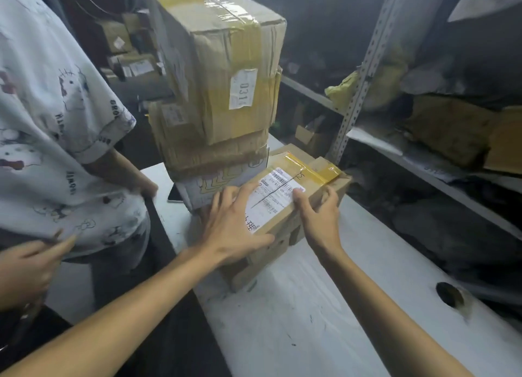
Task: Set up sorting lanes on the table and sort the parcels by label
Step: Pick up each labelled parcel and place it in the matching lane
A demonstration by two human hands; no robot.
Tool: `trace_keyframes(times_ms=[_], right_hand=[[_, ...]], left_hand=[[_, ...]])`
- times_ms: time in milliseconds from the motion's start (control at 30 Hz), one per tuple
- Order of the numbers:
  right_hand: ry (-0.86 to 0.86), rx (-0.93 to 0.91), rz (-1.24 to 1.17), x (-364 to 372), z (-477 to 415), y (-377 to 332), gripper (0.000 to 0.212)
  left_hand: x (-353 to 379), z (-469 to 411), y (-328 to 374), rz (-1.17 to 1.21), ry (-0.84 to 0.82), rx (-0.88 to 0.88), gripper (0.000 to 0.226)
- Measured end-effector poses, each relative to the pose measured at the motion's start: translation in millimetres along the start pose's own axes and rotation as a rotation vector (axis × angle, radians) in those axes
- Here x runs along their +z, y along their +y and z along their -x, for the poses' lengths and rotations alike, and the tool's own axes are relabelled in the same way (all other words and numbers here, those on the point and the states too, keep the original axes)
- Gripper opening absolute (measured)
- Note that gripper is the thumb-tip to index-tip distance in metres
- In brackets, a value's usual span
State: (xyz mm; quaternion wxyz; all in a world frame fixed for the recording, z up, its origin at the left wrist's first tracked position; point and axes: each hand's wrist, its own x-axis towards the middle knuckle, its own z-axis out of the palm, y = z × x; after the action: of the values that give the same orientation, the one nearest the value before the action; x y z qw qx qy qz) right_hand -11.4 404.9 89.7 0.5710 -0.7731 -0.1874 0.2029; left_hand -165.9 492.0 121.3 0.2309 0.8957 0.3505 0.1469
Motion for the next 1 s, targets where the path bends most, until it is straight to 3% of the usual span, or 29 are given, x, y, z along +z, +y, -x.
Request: trace_keyframes(times_ms=[200,400,500,533,633,667,800,900,1000], right_hand=[[-0.157,0.193,-0.289,-27.2,30.4,-7.0,0.081],[-0.175,0.162,-0.213,-45.8,62.9,-18.2,0.074],[-0.159,0.174,-0.200,-58.1,82.3,-24.4,0.073],[-0.147,0.187,-0.210,-61.9,86.8,-28.1,0.074],[-0.076,0.187,-0.273,-57.2,81.8,-55.9,0.083],[-0.062,0.184,-0.252,-51.5,73.9,-68.7,0.087],[-0.008,0.213,-0.204,-45.4,61.5,-80.7,0.088],[-0.028,0.201,-0.138,-63.7,55.9,-62.5,0.090],[-0.033,0.177,-0.066,-78.1,58.8,-61.2,0.086]], left_hand=[[-8.8,40.2,30.6,-0.004,0.039,-0.018,0.105],[-23.0,81.4,40.9,-0.004,-0.027,-0.041,0.090],[-33.6,104.5,44.7,0.125,-0.030,0.018,0.080],[-40.0,105.7,43.5,0.211,0.040,0.000,0.089],[-72.0,77.5,52.2,0.268,0.485,-0.035,0.115],[-81.6,59.5,61.9,0.271,0.498,-0.049,0.120],[-83.5,8.5,97.1,0.424,0.192,-0.157,0.087],[-63.6,8.6,95.4,0.464,0.163,-0.161,0.076],[-59.5,23.6,106.6,0.429,0.205,-0.053,0.067]])
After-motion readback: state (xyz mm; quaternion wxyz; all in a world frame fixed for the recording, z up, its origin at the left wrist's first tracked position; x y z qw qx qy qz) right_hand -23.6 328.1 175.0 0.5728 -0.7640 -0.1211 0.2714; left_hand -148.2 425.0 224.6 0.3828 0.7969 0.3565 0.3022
